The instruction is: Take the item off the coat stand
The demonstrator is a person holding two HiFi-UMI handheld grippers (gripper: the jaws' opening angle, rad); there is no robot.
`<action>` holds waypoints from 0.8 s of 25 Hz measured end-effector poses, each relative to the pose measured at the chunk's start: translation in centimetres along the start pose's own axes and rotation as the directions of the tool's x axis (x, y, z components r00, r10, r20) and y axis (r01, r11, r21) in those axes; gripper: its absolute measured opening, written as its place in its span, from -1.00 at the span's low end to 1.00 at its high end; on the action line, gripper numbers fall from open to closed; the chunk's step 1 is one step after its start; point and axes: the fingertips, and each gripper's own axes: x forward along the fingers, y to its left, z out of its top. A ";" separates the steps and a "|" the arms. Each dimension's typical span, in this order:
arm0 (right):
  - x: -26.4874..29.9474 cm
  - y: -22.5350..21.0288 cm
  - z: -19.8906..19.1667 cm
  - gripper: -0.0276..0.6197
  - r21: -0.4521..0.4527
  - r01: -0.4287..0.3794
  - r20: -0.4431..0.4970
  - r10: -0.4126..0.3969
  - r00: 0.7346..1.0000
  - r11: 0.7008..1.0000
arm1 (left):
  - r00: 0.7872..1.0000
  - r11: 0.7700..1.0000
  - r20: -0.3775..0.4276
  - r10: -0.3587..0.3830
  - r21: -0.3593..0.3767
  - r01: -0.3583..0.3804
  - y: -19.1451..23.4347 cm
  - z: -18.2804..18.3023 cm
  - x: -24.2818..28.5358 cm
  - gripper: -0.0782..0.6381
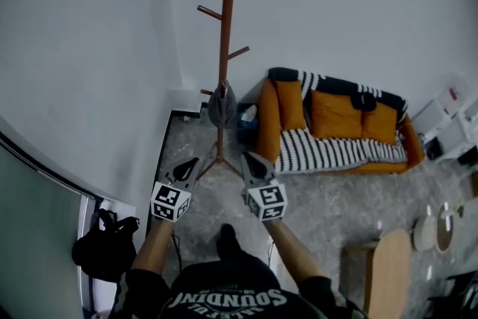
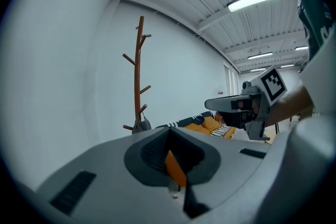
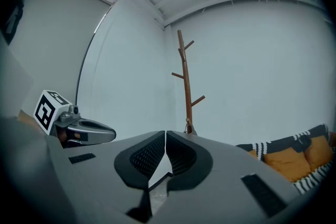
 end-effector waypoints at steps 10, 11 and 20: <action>7.4 -3.9 -0.8 -0.91 0.001 -0.104 0.010 0.104 0.995 0.995 | 0.998 0.998 -0.026 0.062 -0.024 -0.062 2.8 1.0 5.9 -0.78; 7.8 -3.9 -0.7 -0.91 -0.002 -0.113 0.012 0.113 0.994 0.994 | 0.997 0.997 -0.027 0.067 -0.025 -0.068 3.0 1.0 6.1 -0.78; 10.4 -3.7 -0.3 -0.82 0.012 -0.161 0.006 0.161 0.987 0.987 | 0.996 0.995 -0.022 0.090 -0.039 -0.091 4.6 1.0 8.1 -0.78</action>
